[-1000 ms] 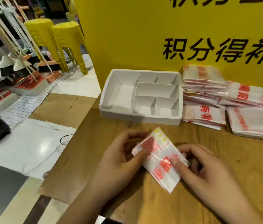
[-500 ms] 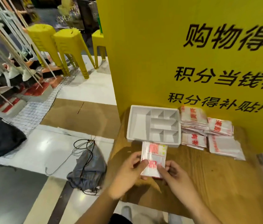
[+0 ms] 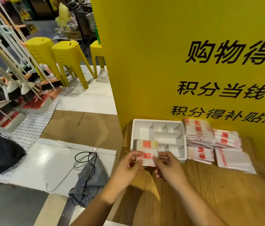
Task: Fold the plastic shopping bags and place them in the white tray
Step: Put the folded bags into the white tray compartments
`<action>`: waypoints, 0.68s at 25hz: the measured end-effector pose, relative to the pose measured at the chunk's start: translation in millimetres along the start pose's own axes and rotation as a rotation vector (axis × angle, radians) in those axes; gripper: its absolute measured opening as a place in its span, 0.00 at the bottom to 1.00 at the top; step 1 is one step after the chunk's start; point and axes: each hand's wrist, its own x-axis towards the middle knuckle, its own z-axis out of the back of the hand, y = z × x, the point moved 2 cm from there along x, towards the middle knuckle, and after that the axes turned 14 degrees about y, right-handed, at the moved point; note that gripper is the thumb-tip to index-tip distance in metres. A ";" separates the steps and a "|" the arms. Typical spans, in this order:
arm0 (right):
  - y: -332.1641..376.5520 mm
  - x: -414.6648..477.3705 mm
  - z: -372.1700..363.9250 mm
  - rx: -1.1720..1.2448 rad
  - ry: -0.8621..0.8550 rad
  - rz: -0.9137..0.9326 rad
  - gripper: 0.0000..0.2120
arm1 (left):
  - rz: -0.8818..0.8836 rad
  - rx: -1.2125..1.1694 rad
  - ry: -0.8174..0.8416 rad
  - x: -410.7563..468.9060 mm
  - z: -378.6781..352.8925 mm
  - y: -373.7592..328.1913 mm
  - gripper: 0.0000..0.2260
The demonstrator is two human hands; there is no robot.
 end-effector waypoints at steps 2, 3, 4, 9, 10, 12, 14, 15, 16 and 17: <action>-2.2 17.1 1.9 -0.091 -0.015 0.008 0.13 | 0.029 0.105 -0.015 8.7 2.8 5.3 0.08; -5.1 24.1 2.6 -0.138 -0.021 0.015 0.14 | 0.037 0.163 -0.013 12.6 5.5 7.9 0.08; -7.5 29.0 2.6 -0.182 -0.023 0.023 0.14 | 0.044 0.209 -0.003 16.3 8.2 10.4 0.09; 2.9 38.7 18.1 -0.553 0.012 0.132 0.15 | 0.068 0.406 -0.096 34.2 13.2 19.4 0.13; 9.7 38.3 26.8 -0.603 0.027 0.153 0.14 | 0.059 0.447 -0.109 38.6 14.0 19.2 0.14; 22.5 36.2 49.6 -0.687 0.000 0.209 0.15 | 0.058 0.558 -0.115 48.7 17.1 17.1 0.16; 34.0 31.7 77.7 -0.723 -0.103 0.271 0.15 | 0.075 0.744 -0.116 57.7 18.5 15.4 0.17; 39.2 30.5 92.3 -0.717 -0.167 0.300 0.14 | 0.072 0.842 -0.114 61.9 18.1 15.3 0.17; 44.7 29.2 106.9 -0.710 -0.233 0.317 0.14 | 0.051 0.918 -0.122 66.5 18.1 15.5 0.17; 48.2 28.9 123.1 -0.713 -0.297 0.326 0.14 | 0.032 0.974 -0.136 72.3 16.7 15.6 0.16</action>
